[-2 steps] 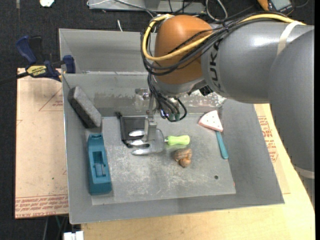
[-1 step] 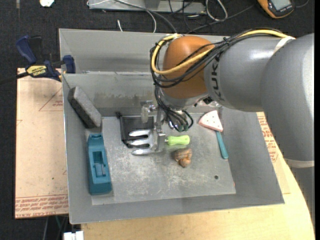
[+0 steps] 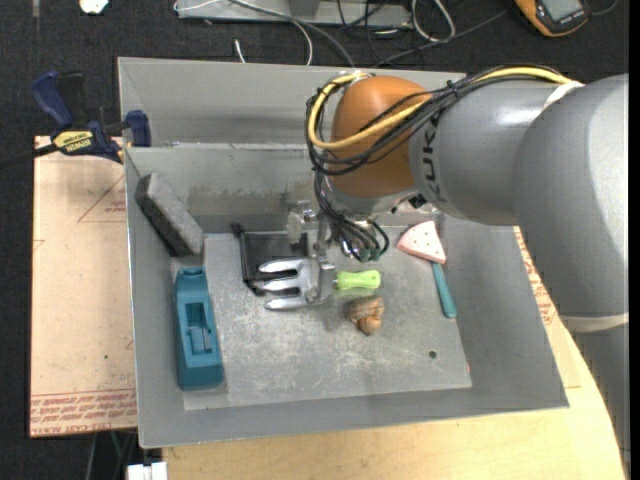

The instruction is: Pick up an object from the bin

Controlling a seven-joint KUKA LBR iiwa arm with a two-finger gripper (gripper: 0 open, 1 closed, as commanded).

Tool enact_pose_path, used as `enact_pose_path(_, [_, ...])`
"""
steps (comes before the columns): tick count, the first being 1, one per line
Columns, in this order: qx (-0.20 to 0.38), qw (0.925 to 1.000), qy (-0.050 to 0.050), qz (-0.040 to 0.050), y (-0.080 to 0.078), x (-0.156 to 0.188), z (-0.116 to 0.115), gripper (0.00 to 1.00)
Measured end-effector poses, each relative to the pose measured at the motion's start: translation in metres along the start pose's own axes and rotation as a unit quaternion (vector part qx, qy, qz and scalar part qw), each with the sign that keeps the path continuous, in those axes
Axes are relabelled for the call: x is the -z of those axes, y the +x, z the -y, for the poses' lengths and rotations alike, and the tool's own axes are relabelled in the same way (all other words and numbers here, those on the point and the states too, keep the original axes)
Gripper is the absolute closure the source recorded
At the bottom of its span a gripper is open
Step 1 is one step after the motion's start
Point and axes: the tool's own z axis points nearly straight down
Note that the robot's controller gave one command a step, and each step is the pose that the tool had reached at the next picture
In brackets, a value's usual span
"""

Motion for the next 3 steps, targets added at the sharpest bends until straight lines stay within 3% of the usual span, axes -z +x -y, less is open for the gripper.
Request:
enact_pose_path(1, [-0.180,0.9837,-0.003,0.0069,0.0333,-0.0123,0.0029,1.00])
enact_pose_path(3, [-0.180,0.9836,-0.004,0.0068,0.0331,-0.0122,0.0031,1.00])
